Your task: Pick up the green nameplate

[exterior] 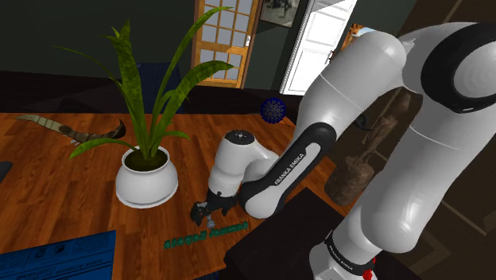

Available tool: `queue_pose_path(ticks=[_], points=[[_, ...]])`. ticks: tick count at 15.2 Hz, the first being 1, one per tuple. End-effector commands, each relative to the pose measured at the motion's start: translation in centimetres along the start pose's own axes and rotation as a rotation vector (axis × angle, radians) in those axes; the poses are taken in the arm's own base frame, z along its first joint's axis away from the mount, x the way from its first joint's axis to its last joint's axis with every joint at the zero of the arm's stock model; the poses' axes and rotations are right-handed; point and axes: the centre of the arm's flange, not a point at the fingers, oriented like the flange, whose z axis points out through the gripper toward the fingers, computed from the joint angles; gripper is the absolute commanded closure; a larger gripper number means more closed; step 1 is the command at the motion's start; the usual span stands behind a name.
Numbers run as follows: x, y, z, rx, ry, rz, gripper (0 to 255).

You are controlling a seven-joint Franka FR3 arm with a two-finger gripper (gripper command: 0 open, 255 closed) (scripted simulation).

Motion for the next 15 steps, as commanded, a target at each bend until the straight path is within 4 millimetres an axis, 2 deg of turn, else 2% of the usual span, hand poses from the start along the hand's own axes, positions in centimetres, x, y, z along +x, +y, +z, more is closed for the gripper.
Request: queue_pose_path(ticks=[1,5,7,8,15], points=[[-0.1,0.0,1.2,0.002,0.0,0.0,0],[-0.2,0.2,3.6,0.002,0.0,0.0,0],[-0.2,0.2,3.6,0.002,0.0,0.0,0],[-0.2,0.2,3.7,0.002,0.0,0.0,255],[-0.2,0.2,3.6,0.002,0.0,0.0,255]])
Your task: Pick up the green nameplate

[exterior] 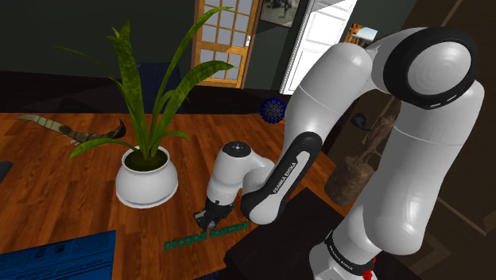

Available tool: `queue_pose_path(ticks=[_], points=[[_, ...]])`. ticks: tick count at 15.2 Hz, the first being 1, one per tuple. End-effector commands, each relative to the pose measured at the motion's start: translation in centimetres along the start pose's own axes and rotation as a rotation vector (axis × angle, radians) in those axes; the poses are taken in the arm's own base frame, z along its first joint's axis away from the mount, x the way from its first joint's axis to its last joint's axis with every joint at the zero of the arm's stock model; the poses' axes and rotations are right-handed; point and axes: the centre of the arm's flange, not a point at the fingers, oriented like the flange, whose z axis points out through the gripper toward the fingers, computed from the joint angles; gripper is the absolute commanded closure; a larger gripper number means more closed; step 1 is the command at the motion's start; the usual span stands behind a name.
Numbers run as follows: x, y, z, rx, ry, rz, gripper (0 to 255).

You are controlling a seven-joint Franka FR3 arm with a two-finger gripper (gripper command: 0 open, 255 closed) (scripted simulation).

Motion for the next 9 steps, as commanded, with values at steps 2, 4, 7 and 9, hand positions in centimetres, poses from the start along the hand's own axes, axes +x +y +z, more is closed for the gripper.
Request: queue_pose_path(ticks=[2,4,7,9], points=[[0.0,0.0,0.0,0.0,-0.001,-0.001,255],[0.0,-0.1,-1.0,0.0,-0.001,-0.001,255],[0.1,-0.2,-2.6,0.0,-0.001,-0.001,255],[0.1,-0.3,-3.7,0.0,-0.001,-0.001,255]])
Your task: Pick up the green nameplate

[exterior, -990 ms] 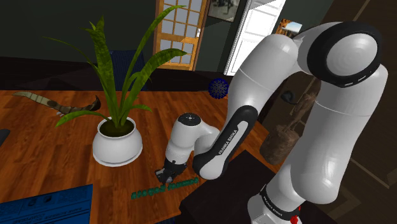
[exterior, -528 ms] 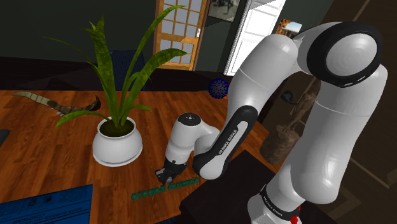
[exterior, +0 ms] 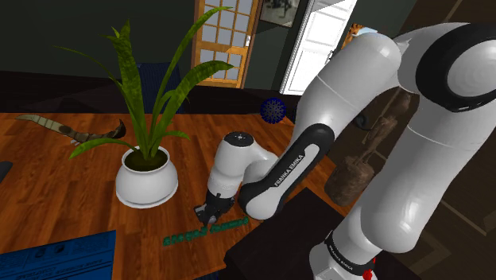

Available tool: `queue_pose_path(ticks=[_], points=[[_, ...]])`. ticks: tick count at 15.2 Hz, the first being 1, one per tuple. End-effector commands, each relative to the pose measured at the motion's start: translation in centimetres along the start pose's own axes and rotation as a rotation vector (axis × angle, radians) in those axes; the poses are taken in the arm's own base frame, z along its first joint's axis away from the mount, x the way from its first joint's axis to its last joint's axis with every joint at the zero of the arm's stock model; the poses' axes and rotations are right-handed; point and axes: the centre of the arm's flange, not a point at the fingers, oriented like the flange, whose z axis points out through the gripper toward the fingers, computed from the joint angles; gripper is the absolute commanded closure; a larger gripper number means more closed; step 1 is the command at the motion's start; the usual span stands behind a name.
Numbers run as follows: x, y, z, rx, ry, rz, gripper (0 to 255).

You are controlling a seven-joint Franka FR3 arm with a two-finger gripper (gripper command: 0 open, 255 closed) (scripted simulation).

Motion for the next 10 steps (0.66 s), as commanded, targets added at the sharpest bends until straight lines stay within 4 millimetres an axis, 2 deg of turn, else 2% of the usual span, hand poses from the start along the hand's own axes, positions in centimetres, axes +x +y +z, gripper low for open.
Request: queue_pose_path(ticks=[1,8,10], points=[[0.1,0.0,-1.0,0.0,-0.001,0.001,255],[0.2,-0.2,-4.7,0.0,-0.001,0.001,255],[0.2,-0.3,-4.8,0.0,-0.001,0.001,255]])
